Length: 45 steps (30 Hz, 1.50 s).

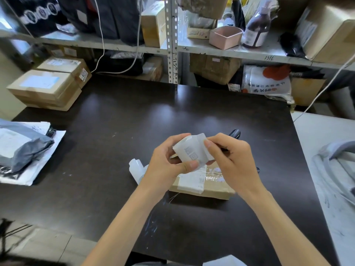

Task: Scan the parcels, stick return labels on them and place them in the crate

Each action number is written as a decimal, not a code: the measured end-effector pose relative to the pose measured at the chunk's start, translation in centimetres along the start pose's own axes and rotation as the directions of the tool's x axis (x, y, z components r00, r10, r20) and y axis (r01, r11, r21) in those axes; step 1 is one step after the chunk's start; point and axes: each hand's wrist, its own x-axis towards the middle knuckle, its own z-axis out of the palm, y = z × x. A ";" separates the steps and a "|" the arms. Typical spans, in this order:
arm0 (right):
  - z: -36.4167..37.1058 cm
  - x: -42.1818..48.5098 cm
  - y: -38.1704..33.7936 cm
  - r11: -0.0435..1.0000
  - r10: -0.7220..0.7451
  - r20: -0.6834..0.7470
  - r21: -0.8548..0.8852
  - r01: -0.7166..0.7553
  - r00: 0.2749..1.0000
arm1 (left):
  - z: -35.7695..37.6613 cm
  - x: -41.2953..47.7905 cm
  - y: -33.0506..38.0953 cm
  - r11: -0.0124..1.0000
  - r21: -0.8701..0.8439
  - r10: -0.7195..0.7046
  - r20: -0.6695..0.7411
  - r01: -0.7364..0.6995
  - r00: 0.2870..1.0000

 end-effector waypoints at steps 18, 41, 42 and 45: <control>1.9 5.7 6.3 0.875 0.427 -0.295 -0.101 -0.473 0.855 | -4.0 16.5 -7.9 0.570 0.821 0.043 -0.014 -0.013 0.999; 2.4 1.6 5.0 0.975 0.174 -0.307 -0.080 -0.208 0.936 | 0.2 9.6 -2.3 0.971 -0.122 -0.209 -0.011 0.206 0.978; 2.1 1.5 4.6 0.936 0.349 -0.304 0.149 -0.318 0.886 | 0.3 9.3 -2.4 0.962 -0.165 -0.218 0.008 0.216 0.976; 1.4 1.3 4.1 0.760 0.597 -0.212 0.458 -0.461 0.774 | 0.6 8.1 -2.6 0.935 -0.259 -0.226 0.085 0.241 0.970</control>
